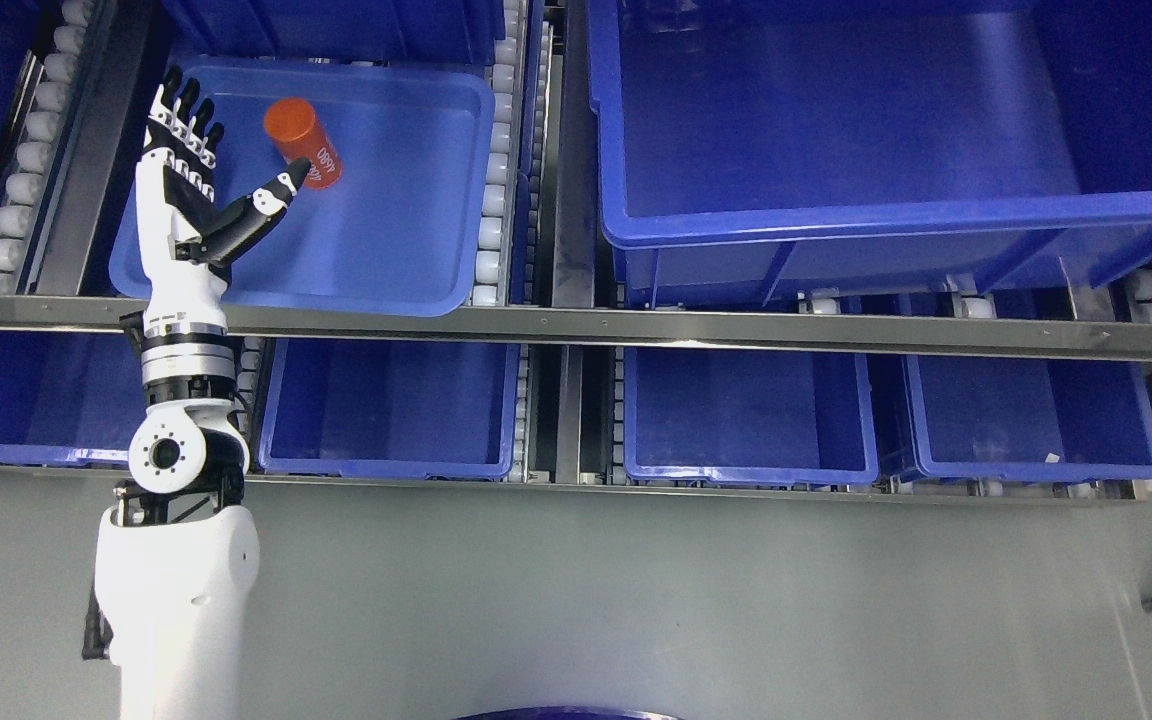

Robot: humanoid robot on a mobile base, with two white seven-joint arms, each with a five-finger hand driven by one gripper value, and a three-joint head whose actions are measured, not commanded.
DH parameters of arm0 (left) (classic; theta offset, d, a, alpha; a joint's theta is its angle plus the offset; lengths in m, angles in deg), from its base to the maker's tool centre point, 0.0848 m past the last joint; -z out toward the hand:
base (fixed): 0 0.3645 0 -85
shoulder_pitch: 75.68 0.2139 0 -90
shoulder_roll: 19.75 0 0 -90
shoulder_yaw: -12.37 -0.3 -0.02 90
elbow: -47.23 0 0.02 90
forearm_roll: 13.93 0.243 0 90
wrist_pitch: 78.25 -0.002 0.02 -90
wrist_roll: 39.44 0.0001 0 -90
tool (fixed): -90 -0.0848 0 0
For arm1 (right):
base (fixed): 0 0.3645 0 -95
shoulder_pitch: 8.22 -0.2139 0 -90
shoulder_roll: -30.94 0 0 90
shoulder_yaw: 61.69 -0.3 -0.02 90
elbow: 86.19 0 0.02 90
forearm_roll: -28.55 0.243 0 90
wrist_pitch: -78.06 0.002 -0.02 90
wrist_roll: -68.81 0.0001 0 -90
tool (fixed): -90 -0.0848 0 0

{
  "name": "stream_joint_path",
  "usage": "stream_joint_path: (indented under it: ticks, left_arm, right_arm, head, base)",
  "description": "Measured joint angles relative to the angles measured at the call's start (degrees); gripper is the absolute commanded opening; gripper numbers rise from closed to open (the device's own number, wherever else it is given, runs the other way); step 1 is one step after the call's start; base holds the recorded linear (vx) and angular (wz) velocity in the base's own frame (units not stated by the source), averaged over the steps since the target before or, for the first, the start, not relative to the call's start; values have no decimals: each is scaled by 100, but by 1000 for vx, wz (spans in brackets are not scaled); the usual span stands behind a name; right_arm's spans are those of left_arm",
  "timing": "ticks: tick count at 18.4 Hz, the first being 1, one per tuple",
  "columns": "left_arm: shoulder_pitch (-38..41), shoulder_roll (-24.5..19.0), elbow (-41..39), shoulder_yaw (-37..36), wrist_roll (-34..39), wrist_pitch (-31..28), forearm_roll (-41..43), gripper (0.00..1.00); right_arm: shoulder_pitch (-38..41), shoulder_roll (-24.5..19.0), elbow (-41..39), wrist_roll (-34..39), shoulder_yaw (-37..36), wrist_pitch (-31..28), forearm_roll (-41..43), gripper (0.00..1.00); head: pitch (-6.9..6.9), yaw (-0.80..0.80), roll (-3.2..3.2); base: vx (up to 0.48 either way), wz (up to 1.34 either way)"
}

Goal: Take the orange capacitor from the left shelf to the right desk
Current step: 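Reach the left hand toward the orange capacitor in the blue bin, then close the left hand fingers around the orange capacitor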

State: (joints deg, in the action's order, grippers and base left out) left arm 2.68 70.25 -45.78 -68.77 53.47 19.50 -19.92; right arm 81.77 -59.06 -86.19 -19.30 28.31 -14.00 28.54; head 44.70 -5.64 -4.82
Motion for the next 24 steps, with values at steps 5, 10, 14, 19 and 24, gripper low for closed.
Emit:
stream_joint_path:
  ticks: [5, 10, 14, 19, 24]
  left_arm:
    - [245, 0, -19, 18, -1, 95, 2, 100]
    - [35, -79, 191, 91, -5, -277, 12, 99]
    - [-310, -242, 523, 114, -5, -369, 15, 98]
    - [-527, -387, 848, 15, -351, -524, 21, 97]
    - [-849, -469, 1269, -146, -448, -555, 99, 94]
  right_arm:
    - [0, 0, 0, 0, 0, 24, 0, 100]
    - [1, 0, 0, 1, 0, 13, 0, 100]
    - [1, 0, 0, 8, 0, 1, 0, 100]
    - [1, 0, 0, 29, 0, -2, 0, 100]
    - [1, 0, 0, 14, 0, -4, 0, 100]
  head:
    - [0, 0, 0]
    - [0, 0, 0]
    - [0, 0, 0]
    - [0, 0, 0]
    - [0, 0, 0]
  base:
    - [19, -17]
    - [-6, -12]
    - [-1, 3]
    - [0, 0]
    - [0, 0]
